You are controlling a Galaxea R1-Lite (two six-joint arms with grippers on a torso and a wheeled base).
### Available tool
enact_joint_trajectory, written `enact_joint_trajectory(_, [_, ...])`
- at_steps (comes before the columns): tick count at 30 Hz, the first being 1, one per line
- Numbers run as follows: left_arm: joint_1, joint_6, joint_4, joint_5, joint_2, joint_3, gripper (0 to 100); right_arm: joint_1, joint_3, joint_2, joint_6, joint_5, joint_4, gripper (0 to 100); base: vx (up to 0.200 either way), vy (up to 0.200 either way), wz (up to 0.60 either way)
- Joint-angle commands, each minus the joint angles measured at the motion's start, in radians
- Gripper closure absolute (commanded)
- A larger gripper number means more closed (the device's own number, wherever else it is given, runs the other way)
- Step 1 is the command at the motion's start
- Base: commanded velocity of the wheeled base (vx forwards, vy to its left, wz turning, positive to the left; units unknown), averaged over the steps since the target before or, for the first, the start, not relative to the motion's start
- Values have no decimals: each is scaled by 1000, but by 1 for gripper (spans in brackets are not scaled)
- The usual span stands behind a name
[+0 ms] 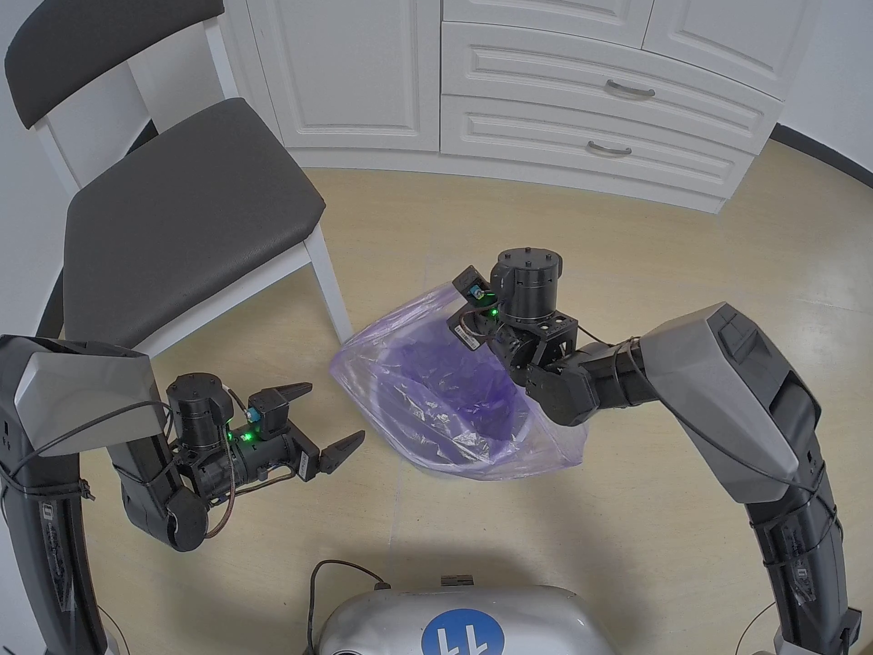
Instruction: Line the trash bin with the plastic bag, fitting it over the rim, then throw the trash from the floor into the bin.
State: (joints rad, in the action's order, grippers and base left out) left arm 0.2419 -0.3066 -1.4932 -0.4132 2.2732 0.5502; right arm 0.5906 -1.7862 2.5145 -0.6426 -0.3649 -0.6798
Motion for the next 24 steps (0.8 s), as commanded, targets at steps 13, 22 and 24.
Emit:
enact_joint_trajectory(13, [7, 0, -4, 1, -55, -24, 0, -45, -214, 190, 69, 3, -11, 100, 0, 0, 0])
enact_joint_trajectory(22, [8, 0, -4, 1, -64, -26, 0, -35, -214, 179, 67, 1, -164, 100, 0, 0, 0])
enact_joint_trajectory(24, [8, 0, -6, 1, -66, -26, 0, -34, -214, 179, 63, 3, -156, 100, 0, 0, 0])
